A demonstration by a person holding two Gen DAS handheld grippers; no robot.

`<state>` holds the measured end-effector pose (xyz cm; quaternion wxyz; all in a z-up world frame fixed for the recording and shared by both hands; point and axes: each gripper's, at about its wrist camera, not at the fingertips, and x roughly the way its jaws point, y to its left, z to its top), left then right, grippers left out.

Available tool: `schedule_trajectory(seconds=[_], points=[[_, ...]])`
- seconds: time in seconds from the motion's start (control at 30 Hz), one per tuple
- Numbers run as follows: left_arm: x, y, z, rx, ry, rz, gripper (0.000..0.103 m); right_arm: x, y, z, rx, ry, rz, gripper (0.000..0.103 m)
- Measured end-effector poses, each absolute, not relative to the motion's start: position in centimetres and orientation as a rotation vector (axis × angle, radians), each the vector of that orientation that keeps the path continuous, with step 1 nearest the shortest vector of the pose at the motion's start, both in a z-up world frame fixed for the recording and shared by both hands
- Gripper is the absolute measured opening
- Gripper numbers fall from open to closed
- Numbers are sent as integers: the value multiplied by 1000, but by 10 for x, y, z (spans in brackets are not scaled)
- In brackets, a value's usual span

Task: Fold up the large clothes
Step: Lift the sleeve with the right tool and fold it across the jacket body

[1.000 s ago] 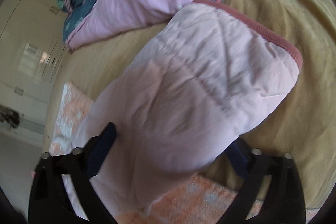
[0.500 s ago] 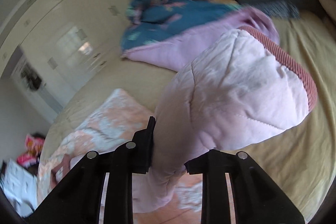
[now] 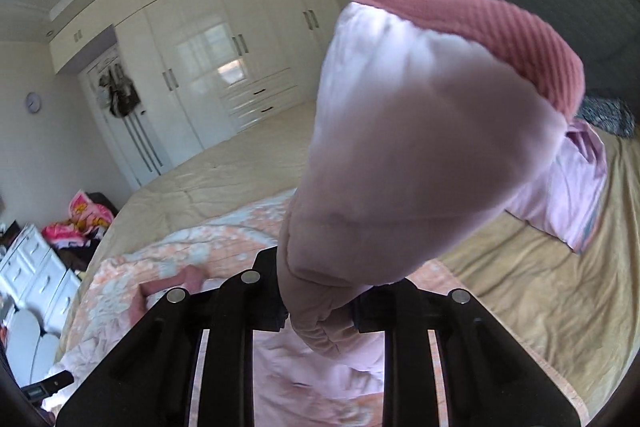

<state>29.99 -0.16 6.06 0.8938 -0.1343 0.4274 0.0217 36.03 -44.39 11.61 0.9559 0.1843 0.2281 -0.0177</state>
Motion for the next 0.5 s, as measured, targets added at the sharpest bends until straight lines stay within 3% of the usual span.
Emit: schedule_trajectory(seconds=[0.5], points=[[289,71,76,-358,844,90,94,376,-326,155,229,450,121,21]])
